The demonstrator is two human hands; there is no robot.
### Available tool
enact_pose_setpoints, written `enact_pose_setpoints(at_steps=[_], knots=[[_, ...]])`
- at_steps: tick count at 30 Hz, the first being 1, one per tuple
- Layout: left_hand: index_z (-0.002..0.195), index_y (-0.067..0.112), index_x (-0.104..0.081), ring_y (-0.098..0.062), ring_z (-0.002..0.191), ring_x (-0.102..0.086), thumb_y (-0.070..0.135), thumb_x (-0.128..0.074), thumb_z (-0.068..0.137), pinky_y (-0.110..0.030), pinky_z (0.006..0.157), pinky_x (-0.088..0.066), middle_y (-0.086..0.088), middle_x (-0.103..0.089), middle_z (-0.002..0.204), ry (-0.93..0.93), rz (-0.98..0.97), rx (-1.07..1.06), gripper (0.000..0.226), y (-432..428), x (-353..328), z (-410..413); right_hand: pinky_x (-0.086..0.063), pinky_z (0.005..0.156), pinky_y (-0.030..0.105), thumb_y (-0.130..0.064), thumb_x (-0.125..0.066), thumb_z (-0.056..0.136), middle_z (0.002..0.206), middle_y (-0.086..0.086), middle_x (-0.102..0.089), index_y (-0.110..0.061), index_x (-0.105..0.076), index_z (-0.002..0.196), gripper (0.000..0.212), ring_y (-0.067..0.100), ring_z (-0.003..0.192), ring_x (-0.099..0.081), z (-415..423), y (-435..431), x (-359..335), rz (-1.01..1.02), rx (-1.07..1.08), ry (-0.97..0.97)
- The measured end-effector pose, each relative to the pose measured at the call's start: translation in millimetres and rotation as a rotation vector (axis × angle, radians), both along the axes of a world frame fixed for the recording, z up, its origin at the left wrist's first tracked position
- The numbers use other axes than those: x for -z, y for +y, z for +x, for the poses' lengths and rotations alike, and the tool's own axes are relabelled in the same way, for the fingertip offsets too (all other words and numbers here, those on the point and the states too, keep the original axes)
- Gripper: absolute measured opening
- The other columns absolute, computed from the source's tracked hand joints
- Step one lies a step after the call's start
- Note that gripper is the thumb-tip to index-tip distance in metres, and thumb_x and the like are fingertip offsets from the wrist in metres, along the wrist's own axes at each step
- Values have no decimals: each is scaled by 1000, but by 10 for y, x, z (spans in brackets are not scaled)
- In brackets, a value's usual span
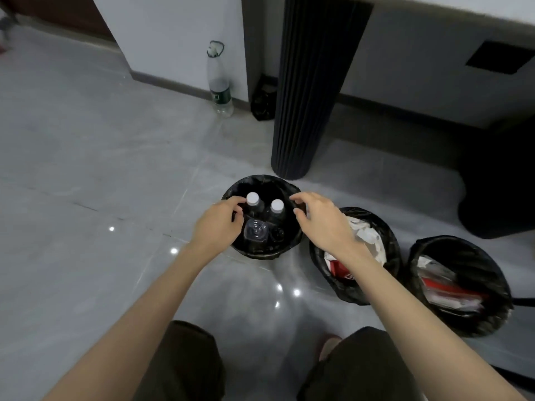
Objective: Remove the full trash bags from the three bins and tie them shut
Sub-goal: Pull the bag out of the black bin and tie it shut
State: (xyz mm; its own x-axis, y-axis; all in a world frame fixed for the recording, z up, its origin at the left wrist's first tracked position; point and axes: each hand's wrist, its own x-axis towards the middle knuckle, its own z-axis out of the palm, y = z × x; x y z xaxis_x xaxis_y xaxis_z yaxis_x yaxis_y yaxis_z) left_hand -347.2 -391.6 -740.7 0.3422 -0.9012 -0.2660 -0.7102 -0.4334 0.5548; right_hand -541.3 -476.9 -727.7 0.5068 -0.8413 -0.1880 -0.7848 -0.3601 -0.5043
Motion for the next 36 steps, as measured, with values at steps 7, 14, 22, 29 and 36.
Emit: enact_pose_setpoints(at_steps=[7,14,22,29,36], knots=[[127,27,-51,-15,100,-59,20,-44,93,-35,83,-51,10,-64,109,-34,-36,-19,36,145,772,118,-51,83,41,-25,-48,94,124,-2,-58,-25,-53,126,32,23,109,-56,81,90,776,-49,-27,43],[127,26,-52,-17,102,-60,19,-44,92,-35,86,-50,10,-65,107,-66,-115,11,36,396,651,101,-51,84,42,-25,-47,93,122,-1,-59,-25,-54,124,31,23,108,-57,37,366,666,-110,-6,34],[125,28,-54,-17,101,-62,20,-44,93,-34,85,-51,8,-66,109,-131,-192,20,34,794,125,33,-46,91,36,-24,-48,93,122,-4,-58,-27,-56,123,32,19,116,-54,-154,754,271,-149,24,-11],[127,25,-53,-17,107,-59,19,-43,95,-25,80,-41,4,-64,116,-197,-170,26,34,958,55,47,-48,89,38,-26,-48,94,124,-2,-56,-27,-54,127,33,20,112,-56,-262,889,298,-133,-26,-13],[126,27,-53,-17,104,-62,22,-44,94,-30,86,-49,6,-66,114,-196,-117,35,34,859,520,89,-48,90,38,-27,-47,95,132,-1,-51,-27,-52,128,34,23,120,-52,-105,808,664,-115,-78,32]])
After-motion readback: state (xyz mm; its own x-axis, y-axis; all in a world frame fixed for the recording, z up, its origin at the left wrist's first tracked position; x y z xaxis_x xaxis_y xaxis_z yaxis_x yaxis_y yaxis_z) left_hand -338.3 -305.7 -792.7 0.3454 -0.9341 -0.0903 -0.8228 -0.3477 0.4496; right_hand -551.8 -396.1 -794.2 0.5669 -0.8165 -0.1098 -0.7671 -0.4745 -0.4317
